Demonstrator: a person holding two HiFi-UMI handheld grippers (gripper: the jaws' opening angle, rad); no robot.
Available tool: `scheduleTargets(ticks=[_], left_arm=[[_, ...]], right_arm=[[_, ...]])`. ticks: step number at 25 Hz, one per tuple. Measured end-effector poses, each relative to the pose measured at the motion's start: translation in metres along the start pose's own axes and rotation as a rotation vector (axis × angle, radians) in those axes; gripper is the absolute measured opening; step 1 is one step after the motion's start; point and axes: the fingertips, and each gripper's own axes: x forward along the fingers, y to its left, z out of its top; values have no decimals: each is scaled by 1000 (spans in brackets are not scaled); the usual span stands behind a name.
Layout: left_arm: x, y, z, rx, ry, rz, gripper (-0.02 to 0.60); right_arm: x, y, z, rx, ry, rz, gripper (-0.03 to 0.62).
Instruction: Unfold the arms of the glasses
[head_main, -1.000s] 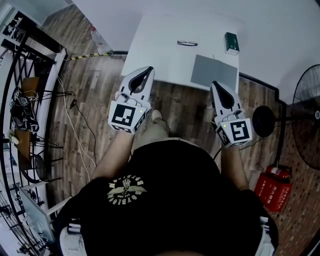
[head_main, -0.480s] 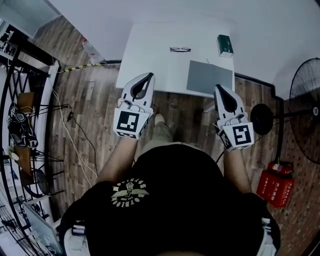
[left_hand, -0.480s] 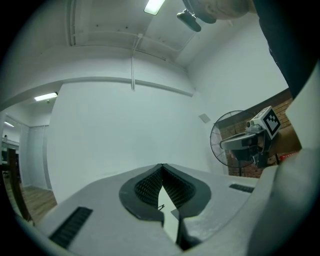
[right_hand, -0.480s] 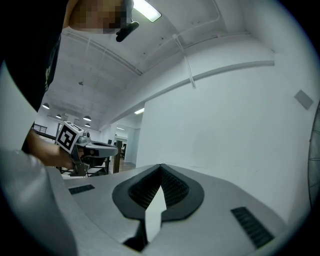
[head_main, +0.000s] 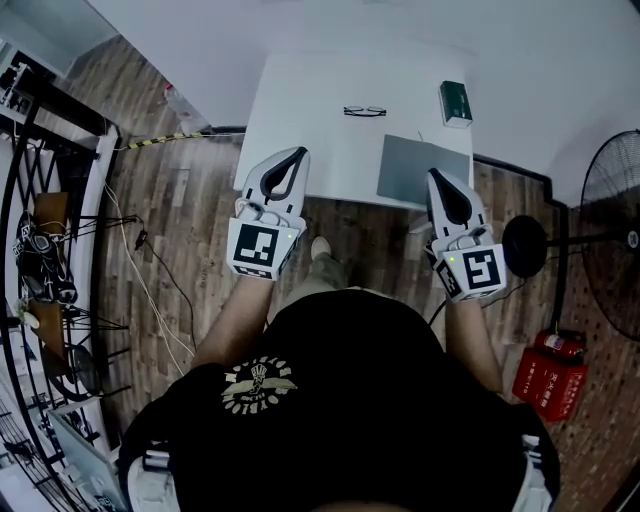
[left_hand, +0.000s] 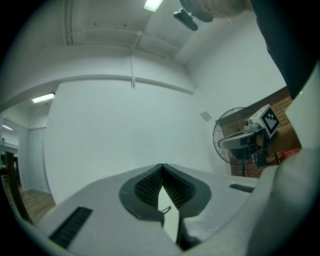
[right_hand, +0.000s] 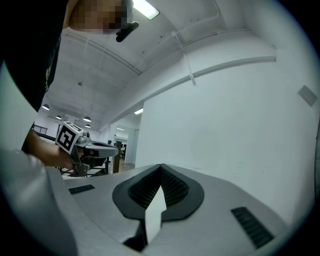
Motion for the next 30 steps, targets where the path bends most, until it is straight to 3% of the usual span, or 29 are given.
scheduleTargets(ticks=[14,30], left_arm=[[61,40,-28,-20,48,-54,6],[147,82,-47,-20,60,-195,6]], right_arm=[[72,-25,-25,35,49,-10,0],[141,-59,-38,42,110,-106,0]])
